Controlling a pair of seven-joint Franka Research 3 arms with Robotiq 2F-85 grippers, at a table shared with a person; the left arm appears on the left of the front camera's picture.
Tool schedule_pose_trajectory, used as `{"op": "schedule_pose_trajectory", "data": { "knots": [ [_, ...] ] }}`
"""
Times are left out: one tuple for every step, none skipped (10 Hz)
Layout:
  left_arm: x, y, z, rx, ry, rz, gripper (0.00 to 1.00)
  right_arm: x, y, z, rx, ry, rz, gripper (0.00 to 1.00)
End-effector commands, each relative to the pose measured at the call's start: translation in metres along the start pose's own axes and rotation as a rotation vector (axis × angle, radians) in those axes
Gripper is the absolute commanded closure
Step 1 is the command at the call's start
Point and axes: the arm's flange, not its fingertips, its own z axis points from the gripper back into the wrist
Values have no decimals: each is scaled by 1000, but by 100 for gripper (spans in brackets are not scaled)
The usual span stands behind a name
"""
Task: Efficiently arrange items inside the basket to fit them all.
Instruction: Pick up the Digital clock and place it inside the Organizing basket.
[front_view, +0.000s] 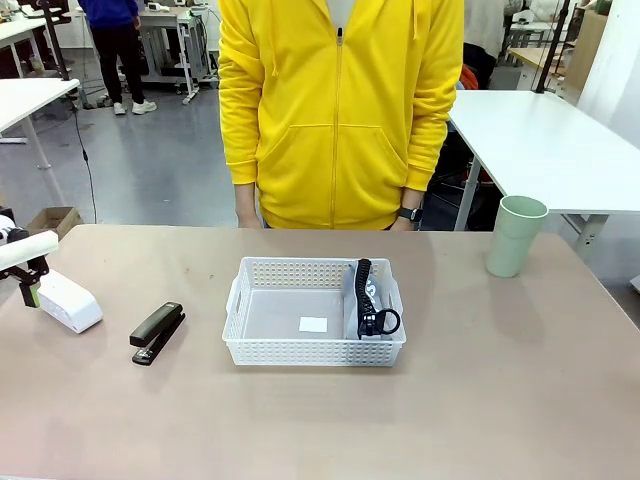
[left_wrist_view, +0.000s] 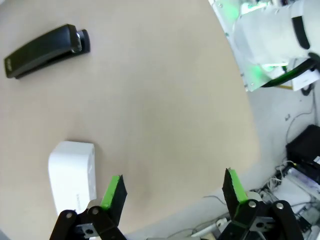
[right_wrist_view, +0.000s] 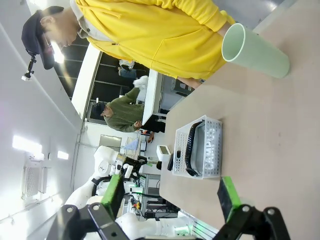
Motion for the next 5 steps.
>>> {"op": "schedule_pose_trajectory", "data": {
  "knots": [
    [0,-7,-2,8,-42,13,0,3,1,0,20,-12,29,0],
    [0,-7,-2,8,-42,13,0,3,1,0,20,-12,29,0],
    [-2,-2,-1,1,-12,10,0,3,1,0,20,-12,29,0],
    [-6,3,-4,140,-2,-13,0,3,1,0,20,-12,29,0],
    [-12,6,-6,219,23,-24,0,3,1,0,20,-12,29,0]
  ]
}}
